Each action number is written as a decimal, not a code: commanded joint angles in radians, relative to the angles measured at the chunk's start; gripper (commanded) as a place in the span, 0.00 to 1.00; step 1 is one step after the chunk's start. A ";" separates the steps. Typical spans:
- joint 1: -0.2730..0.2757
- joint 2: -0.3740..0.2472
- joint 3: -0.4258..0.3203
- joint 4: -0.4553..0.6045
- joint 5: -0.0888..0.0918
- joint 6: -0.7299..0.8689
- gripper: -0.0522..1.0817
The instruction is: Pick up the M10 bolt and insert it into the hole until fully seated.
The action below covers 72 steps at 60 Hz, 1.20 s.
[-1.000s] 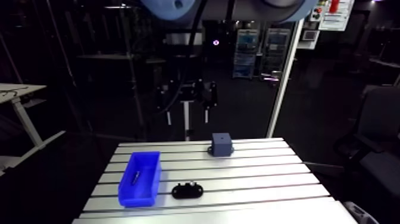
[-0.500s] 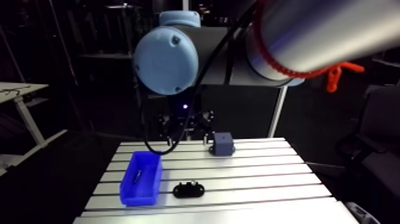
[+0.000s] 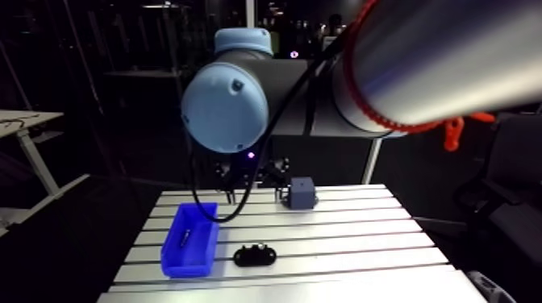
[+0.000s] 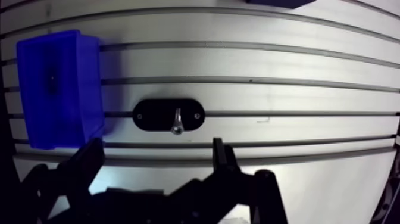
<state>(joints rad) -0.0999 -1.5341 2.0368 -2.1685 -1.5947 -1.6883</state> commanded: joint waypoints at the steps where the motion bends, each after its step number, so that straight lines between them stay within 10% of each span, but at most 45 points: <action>1: -0.006 0.004 0.034 -0.047 0.000 -0.003 0.05; 72: -0.016 0.099 0.125 -0.221 0.020 -0.040 0.06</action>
<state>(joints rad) -0.1150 -1.4409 2.1565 -2.3836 -1.5733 -1.7283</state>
